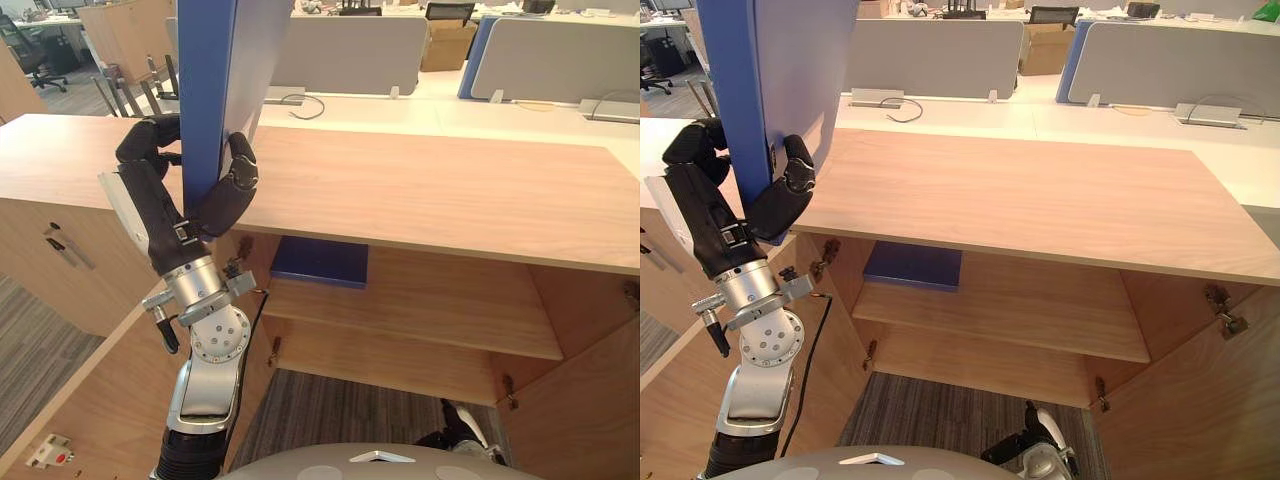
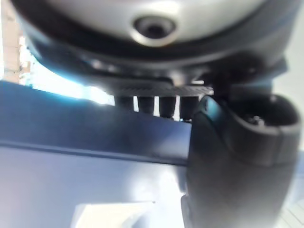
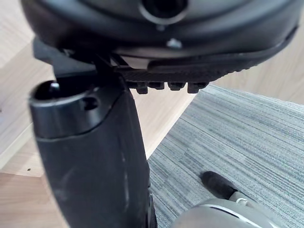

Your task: Walk over to the cabinet, pick up the folder, carry it to the office cabinet, place the folder inside the office cabinet, then close the office cabinet door

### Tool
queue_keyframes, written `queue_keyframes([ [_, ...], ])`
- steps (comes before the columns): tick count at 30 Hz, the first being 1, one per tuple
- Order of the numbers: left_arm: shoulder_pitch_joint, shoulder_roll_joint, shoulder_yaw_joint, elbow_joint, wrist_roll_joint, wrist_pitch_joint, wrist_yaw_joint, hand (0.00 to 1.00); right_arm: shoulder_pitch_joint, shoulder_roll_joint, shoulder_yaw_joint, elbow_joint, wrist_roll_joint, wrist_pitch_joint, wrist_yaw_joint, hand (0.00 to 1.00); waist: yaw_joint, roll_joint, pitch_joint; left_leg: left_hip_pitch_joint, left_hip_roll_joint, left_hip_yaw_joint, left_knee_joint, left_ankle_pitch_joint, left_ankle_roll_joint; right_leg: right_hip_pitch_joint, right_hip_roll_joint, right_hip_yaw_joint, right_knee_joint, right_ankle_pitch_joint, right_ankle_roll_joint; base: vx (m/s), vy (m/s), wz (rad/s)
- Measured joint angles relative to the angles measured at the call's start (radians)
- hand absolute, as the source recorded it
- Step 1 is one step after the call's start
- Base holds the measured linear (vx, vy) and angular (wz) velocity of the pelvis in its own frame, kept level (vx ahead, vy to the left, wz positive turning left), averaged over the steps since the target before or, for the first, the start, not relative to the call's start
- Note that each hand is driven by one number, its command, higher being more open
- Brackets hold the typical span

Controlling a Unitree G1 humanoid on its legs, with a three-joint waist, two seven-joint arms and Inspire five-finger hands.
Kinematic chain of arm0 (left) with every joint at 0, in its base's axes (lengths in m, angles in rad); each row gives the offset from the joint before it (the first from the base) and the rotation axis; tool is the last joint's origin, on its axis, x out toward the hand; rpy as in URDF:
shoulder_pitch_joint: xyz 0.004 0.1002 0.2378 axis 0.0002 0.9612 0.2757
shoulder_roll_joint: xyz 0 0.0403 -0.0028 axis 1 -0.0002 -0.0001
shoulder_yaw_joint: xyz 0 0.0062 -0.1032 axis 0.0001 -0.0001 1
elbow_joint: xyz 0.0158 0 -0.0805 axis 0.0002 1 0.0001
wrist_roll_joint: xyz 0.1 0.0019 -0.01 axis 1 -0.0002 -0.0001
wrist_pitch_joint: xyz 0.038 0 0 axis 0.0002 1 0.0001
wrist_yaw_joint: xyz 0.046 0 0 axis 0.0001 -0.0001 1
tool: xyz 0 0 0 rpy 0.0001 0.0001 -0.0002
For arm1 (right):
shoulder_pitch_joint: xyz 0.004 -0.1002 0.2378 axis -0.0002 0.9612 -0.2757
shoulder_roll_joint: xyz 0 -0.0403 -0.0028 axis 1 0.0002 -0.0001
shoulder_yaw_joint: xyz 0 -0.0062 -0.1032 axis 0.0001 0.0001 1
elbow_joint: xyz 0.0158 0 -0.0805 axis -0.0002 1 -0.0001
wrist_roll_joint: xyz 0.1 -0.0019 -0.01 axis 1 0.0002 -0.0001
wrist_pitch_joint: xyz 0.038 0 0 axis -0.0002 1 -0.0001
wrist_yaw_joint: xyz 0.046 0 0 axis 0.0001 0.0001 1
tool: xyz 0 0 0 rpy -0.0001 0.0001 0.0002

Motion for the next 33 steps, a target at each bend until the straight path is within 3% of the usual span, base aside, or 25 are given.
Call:
queue_keyframes([
  [3,0.000,-0.001,-0.008,0.000,-0.206,-0.024,-0.059,0.00,0.005,-0.001,0.007,-0.014,0.003,0.001,0.001,1.00,0.000,0.000,0.000,-0.002,0.000,0.000,0.000,0.000,0.000,-0.002,0.000,0.000,0.000,0.000,0.000,0.00,0.000,0.00],
  [7,0.001,0.000,-0.023,0.000,-0.549,-0.098,-0.175,0.00,0.035,-0.012,0.057,-0.107,0.115,-0.001,0.038,1.00,-0.001,-0.002,-0.001,-0.012,0.000,0.003,0.002,0.000,0.000,-0.015,0.000,0.005,0.000,0.002,0.002,0.00,0.000,-0.02],
  [14,0.005,0.003,-0.017,-0.020,-0.901,-0.154,-0.363,0.00,0.106,-0.030,0.177,-0.383,0.547,-0.033,0.262,1.00,-0.007,-0.002,-0.002,-0.017,0.006,-0.001,0.014,-0.006,0.000,-0.027,0.008,0.021,0.008,0.004,0.004,-0.02,-0.015,-0.07],
  [20,0.005,0.003,0.000,-0.027,-1.040,-0.191,-0.516,0.00,0.137,-0.048,0.187,-0.608,0.839,-0.036,0.445,1.00,-0.008,-0.001,-0.001,-0.017,0.007,0.010,0.019,-0.013,-0.001,-0.035,0.010,0.034,0.016,0.004,0.005,-0.04,-0.004,-0.06],
  [33,0.005,0.005,0.097,0.016,-1.156,-0.199,-0.621,0.00,0.167,-0.092,0.056,-0.917,1.175,-0.033,0.588,1.00,-0.011,-0.001,0.001,-0.015,0.014,0.043,0.027,-0.026,-0.002,-0.053,0.020,0.073,0.016,0.006,0.008,0.00,-0.001,-0.09],
])
